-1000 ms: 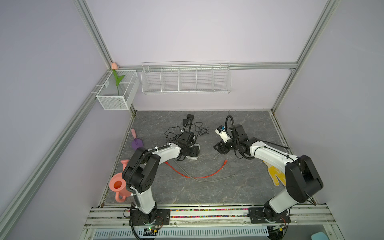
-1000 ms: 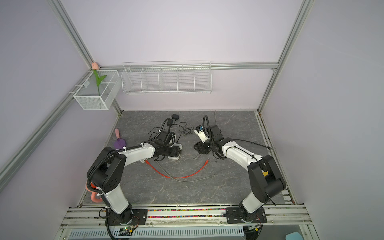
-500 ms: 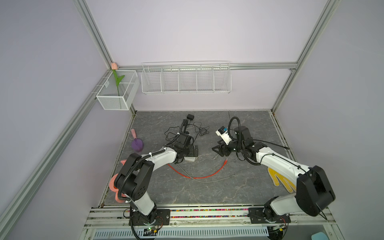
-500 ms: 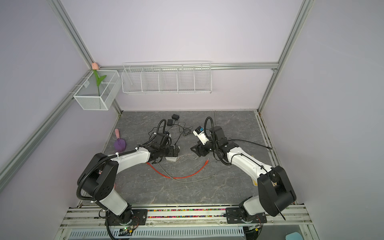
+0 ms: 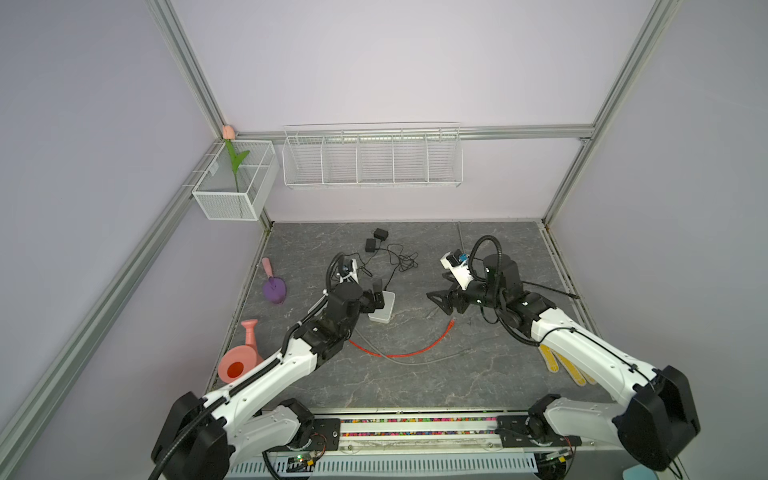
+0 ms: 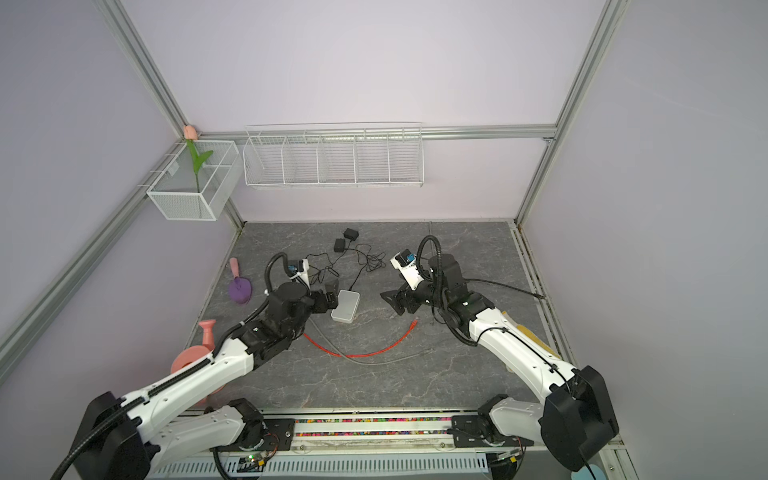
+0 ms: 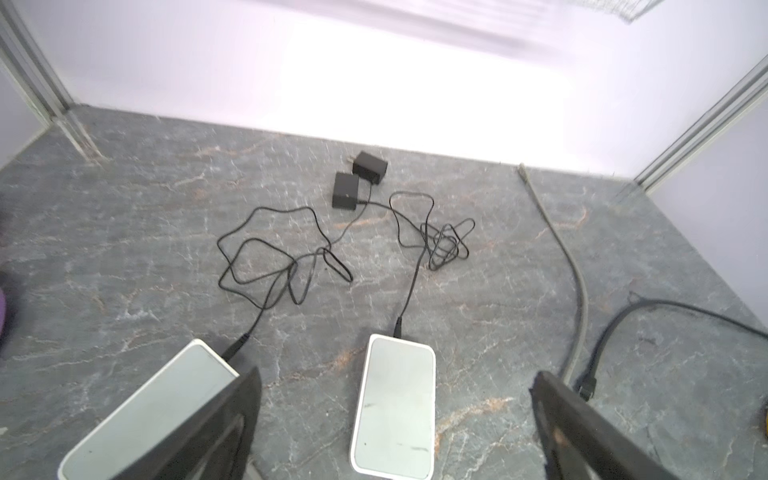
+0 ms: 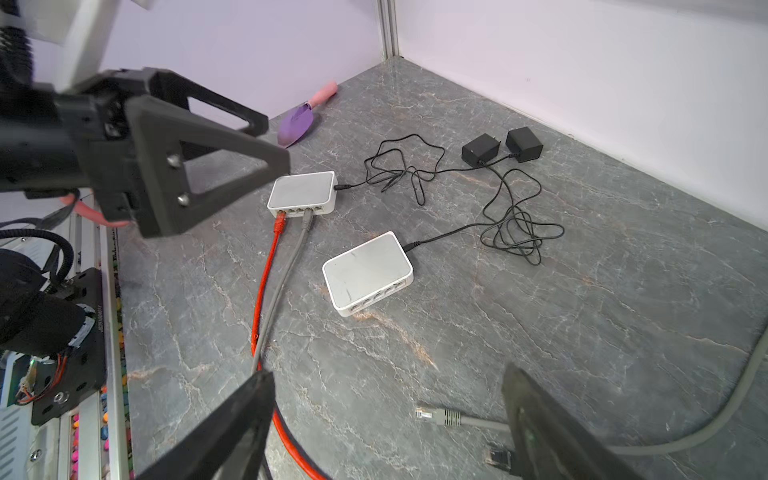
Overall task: Insert the plug into the switch port
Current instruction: 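Lower the router onto the table with the left gripper while right gripper moves back, then release the router with the left gripper while right gripper reaches toward the grey cable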
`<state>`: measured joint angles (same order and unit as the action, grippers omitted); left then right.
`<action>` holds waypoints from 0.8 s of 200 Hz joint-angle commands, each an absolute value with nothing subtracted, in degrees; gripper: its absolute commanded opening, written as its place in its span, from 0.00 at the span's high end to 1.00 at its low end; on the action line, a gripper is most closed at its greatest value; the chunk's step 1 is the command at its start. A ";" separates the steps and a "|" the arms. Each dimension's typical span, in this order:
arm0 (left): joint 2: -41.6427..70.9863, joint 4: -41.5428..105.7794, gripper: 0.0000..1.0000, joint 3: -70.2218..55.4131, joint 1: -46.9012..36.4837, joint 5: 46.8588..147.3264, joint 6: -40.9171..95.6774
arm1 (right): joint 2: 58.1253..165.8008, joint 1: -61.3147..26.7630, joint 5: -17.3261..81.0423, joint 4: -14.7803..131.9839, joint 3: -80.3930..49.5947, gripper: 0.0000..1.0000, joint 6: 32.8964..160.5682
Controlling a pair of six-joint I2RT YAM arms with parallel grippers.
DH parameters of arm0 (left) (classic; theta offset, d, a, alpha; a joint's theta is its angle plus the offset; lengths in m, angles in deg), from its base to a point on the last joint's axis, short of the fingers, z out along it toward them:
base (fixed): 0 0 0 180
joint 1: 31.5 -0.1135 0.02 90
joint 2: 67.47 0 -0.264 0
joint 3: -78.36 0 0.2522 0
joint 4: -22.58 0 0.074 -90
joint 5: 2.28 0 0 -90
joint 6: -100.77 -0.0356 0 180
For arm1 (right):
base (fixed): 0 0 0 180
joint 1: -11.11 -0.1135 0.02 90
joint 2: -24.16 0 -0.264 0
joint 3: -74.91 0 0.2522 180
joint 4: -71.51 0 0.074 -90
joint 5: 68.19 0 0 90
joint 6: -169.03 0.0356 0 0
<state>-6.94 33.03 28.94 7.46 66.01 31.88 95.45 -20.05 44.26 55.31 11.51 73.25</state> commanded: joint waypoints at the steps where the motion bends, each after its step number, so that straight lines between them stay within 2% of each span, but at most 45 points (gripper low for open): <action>1: -6.16 27.40 0.00 31.72 6.67 69.93 31.79 | 94.21 -22.24 56.33 61.58 17.32 0.12 68.24; 19: -5.48 28.33 0.00 32.05 5.33 75.47 35.90 | 94.39 -24.56 59.35 63.84 17.35 0.12 66.00; 34: -6.09 27.52 0.00 33.21 3.47 82.83 39.09 | 96.51 -25.66 60.57 56.81 12.16 0.12 63.58; 49: -6.91 26.84 0.02 34.17 3.32 85.30 39.33 | 98.91 -26.67 59.95 50.31 6.70 0.12 60.98; 78: -9.26 30.91 0.03 33.83 3.30 83.46 38.57 | 101.10 -27.21 55.52 44.70 2.55 0.12 55.00; 102: -9.58 35.63 0.03 33.47 3.30 80.98 38.52 | 105.01 -27.20 54.03 38.25 -2.01 0.11 43.92; 136: -5.34 32.47 0.03 35.20 2.22 82.50 39.78 | 115.44 -26.64 48.81 21.40 -16.25 0.00 32.05; 145: -3.48 33.09 0.04 34.13 1.73 83.21 40.00 | 117.17 -26.44 47.72 19.09 -18.11 0.04 30.58; 160: -0.37 33.18 0.04 32.82 0.67 83.85 41.07 | 119.13 -25.42 46.36 17.68 -19.22 0.05 29.39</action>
